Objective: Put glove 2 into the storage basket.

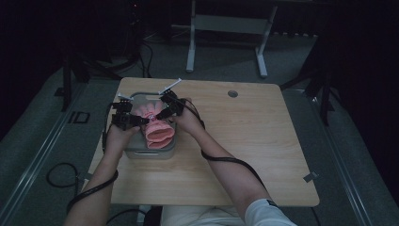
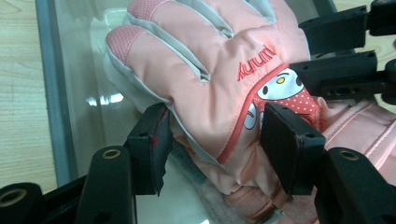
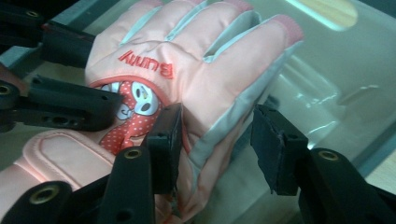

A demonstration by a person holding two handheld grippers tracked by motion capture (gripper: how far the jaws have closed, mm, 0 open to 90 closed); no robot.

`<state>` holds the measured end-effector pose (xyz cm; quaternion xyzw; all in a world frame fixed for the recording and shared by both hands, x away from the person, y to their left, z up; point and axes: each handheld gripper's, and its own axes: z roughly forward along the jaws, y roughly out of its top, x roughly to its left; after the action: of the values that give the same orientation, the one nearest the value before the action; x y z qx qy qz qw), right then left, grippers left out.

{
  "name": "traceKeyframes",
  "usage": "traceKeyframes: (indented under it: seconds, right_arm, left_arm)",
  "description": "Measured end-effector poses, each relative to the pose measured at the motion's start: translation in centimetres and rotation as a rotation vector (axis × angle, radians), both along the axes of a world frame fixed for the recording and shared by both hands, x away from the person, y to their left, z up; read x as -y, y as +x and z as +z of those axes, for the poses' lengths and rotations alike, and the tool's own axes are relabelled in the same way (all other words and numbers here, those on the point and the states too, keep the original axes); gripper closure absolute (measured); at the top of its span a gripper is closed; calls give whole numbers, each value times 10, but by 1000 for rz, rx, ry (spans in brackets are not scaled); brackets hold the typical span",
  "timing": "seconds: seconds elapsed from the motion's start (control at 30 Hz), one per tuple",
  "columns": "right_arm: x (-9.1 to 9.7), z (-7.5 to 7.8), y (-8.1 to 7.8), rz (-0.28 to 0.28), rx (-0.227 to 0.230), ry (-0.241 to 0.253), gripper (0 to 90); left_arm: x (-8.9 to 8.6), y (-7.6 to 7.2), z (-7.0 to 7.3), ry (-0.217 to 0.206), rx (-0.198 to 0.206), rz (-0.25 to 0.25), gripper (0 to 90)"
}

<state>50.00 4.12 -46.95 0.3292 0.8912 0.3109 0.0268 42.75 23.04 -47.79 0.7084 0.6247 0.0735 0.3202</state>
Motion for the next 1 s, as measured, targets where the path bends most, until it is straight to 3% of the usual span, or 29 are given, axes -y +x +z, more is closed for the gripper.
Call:
traceKeyframes:
  seconds: [0.23, 0.4, 0.63, 1.0]
  right_arm:
    - [-2, -7, 4, -6, -11, 1, 528]
    - [-8, -10, 5, -19, 0, -8, 551]
    - [-8, -3, 3, -10, -7, 14, 569]
    - [-9, 12, -3, 10, -17, 70, 550]
  left_arm:
    - [0, 4, -4, 49, -18, 8, 429]
    - [6, 9, -5, 112, -19, 18, 430]
    - [2, 4, 0, 73, 21, 30, 424]
    - [-2, -4, 16, 63, 55, 20, 417]
